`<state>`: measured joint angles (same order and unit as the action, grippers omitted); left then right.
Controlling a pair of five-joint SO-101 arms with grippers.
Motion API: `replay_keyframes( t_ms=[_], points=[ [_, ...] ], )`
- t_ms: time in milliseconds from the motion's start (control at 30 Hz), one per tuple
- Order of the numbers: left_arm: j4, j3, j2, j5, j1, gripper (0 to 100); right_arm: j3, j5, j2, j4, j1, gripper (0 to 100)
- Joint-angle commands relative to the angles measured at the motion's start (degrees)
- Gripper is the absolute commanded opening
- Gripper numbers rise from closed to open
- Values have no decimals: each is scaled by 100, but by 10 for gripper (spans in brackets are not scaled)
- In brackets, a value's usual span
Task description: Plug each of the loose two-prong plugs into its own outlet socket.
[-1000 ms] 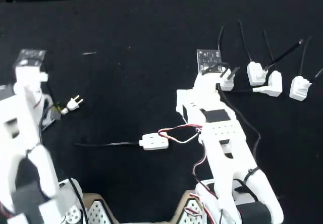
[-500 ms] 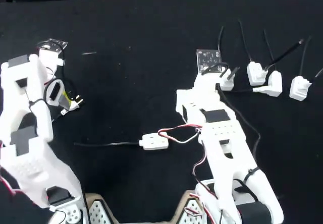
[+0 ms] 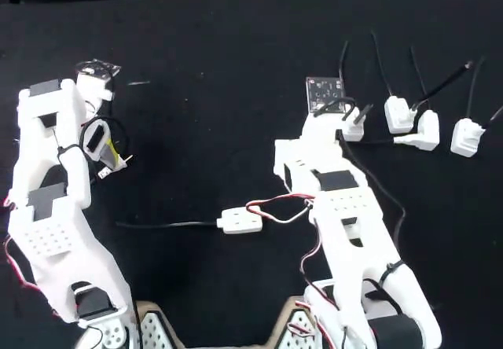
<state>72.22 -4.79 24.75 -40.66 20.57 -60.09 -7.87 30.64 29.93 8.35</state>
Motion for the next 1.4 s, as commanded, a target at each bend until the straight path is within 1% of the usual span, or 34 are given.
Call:
replay_keyframes(
  t_ms=[0, 333, 533, 600, 700, 767, 833, 967, 1033, 1167, 1233, 1300, 1367],
  points=[
    [62, -110, 185, -246, -391, 242, 163, 9, 207, 18, 88, 300],
    [800, -171, 325, -255, -409, 242, 171, 9, 215, 18, 88, 300],
    [563, -171, 343, -211, -400, 234, 171, 9, 215, 18, 88, 300],
    [536, -207, 325, -88, -444, 176, 171, 9, 215, 18, 88, 300],
    [624, -462, 202, 343, -585, 17, 171, 9, 215, 18, 88, 300],
    [730, -567, 88, 589, -690, 55, 171, 9, 224, 18, 88, 300],
    [826, -629, -105, 703, -875, 24, 163, 9, 251, 26, 26, 300],
    [1187, -611, -607, 1090, -1508, 29, 251, -44, 356, 97, -492, 300],
    [1380, -620, -835, 1371, -1921, 30, 462, -44, 620, 536, -853, 300],
    [1512, -611, -1248, 1811, -2747, 30, 1095, 53, 1534, 2233, -1081, 300],
    [1477, -611, -1345, 1916, -3073, 30, 1112, 413, 2070, 2936, -1152, 300],
    [1468, -673, -1371, 1908, -3345, 30, 989, 738, 2677, 3323, -1204, 300],
    [1459, -681, -1407, 1908, -3670, 30, 725, 905, 3301, 3508, -1354, 300]
  ],
)
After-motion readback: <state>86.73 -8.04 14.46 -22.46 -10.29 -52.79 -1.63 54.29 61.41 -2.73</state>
